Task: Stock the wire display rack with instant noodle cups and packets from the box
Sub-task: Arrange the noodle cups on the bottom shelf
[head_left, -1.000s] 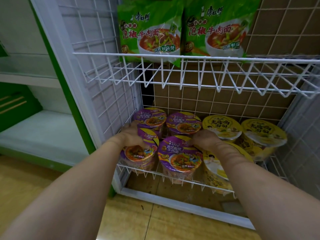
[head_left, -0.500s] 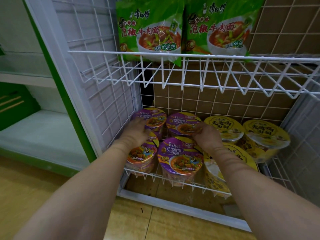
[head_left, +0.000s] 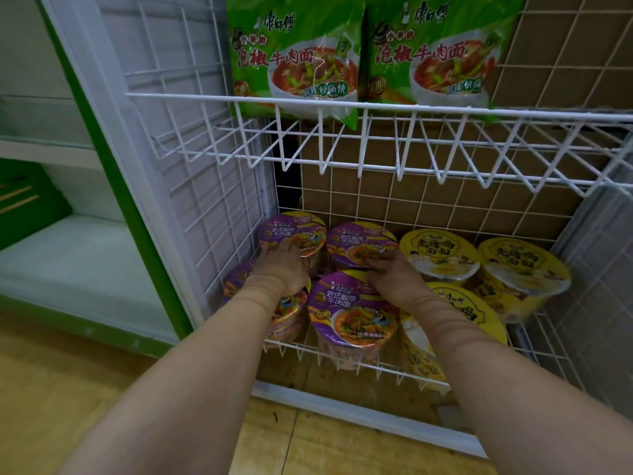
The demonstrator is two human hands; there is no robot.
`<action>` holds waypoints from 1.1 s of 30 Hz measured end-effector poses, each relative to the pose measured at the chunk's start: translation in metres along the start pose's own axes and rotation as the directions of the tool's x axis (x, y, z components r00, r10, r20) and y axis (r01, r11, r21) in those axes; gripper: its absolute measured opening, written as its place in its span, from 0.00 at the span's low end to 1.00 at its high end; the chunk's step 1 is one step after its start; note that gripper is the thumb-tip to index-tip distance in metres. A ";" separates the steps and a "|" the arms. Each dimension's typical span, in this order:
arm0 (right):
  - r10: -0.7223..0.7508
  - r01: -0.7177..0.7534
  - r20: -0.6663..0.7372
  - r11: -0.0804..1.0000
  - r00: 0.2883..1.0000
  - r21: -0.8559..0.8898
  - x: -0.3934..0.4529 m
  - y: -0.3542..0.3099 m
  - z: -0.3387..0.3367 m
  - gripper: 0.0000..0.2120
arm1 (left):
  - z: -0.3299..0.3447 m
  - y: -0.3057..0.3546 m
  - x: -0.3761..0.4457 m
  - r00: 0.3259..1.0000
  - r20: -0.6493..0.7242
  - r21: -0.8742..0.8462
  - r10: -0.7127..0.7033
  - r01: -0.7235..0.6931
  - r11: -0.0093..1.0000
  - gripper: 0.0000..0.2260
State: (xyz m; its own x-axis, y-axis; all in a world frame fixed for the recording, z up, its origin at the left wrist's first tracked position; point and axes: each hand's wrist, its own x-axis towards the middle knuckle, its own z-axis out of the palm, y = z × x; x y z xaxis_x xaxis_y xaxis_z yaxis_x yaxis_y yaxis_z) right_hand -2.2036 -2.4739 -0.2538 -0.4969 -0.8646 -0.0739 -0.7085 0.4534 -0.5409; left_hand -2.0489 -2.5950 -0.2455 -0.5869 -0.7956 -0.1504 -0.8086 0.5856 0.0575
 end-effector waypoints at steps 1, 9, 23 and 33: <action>-0.001 0.001 0.003 1.000 1.000 -0.019 0.000 -0.001 0.001 0.20 | 0.000 0.002 -0.001 1.000 -0.008 0.010 -0.014 0.014 1.000 0.25; -0.057 0.064 0.059 0.990 0.997 -0.127 -0.004 0.000 0.002 0.20 | 0.009 0.007 -0.001 1.000 -0.012 0.060 0.001 0.000 0.998 0.23; 0.027 0.029 0.202 0.963 0.979 -0.268 0.008 -0.020 -0.006 0.25 | 0.008 0.003 0.000 0.996 0.077 -0.087 -0.047 0.054 0.995 0.24; -0.062 0.069 0.083 0.994 0.995 -0.084 -0.008 -0.006 -0.007 0.24 | -0.030 -0.057 -0.008 0.971 -0.131 -0.736 -0.199 0.039 0.675 0.12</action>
State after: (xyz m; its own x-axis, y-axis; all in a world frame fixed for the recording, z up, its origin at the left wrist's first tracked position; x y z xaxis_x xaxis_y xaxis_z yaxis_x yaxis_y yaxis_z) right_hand -2.1990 -2.4685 -0.2437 -0.4086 -0.9062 -0.1092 -0.7809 0.4090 -0.4721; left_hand -1.9993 -2.6270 -0.2176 -0.4147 -0.9095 -0.0283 -0.6002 0.2500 0.7597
